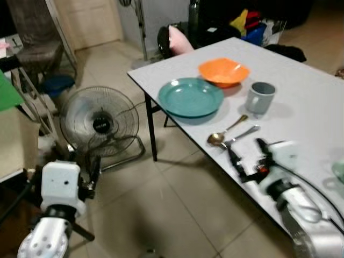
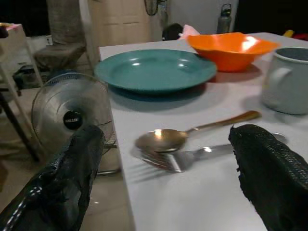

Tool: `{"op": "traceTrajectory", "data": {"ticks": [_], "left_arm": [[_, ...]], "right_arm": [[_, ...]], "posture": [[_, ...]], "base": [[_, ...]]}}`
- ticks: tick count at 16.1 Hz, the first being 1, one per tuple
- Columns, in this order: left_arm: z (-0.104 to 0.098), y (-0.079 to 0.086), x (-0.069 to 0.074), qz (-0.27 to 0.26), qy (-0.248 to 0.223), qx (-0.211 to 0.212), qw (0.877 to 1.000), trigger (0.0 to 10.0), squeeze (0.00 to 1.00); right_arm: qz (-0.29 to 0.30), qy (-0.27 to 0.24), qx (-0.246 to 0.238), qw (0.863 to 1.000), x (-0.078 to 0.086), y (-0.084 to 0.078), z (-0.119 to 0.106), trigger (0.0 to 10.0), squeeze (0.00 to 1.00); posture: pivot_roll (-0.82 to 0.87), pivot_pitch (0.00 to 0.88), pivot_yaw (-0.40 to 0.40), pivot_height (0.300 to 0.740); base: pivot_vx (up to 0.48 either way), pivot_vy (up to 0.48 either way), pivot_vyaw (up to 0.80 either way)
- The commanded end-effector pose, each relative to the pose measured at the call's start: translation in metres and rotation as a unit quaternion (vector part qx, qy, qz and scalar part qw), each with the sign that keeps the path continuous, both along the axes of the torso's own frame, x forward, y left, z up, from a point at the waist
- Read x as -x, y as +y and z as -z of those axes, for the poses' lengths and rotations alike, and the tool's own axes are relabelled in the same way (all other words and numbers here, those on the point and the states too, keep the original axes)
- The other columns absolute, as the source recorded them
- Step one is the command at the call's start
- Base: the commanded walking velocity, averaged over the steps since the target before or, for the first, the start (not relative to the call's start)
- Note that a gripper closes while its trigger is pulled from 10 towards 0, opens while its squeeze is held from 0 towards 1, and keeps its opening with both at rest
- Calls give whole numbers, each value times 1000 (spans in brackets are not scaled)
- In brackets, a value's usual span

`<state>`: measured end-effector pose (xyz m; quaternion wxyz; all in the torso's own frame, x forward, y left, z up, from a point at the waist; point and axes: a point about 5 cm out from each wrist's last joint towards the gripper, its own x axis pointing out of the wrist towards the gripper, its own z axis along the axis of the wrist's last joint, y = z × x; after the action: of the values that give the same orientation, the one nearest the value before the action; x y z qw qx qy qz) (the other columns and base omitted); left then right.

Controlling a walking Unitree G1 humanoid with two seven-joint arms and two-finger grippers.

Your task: Setting the table

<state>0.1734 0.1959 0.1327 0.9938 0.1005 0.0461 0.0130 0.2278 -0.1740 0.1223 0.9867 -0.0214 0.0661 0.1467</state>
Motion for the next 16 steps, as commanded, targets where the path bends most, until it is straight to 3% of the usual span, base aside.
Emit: {"op": "traceTrajectory", "data": {"ticks": [1,4,6,10,16], "left_arm": [[1,-7,-2,-1,0,6,1000,10000,0],[2,-7,-3,-17,0,13,1000,10000,0],[1,-6,-3,-17,-2,9,1000,10000,0],[-1,-2,2,-25,2,4,1000,10000,0],[0,-7,6,-22,11,5,1000,10000,0]], "right_arm": [[13,0,5,1000,-1,-1,0,10000,0],[29,-8,7,1000,-2,10,-1,10000,0],[7,0,3,1000,1,15,3,10000,0],[22,20,-35,999,-4,10,5,10000,0],[-3,19,-42,999,-8,18,3,10000,0]], "posture": [[-81,0,70,740],[-82,0,73,740],[-77,0,70,740],[-59,0,66,740],[-37,4,49,740]], "base": [[0,334,0],[0,337,0],[0,334,0],[0,333,0],[0,324,0]]}}
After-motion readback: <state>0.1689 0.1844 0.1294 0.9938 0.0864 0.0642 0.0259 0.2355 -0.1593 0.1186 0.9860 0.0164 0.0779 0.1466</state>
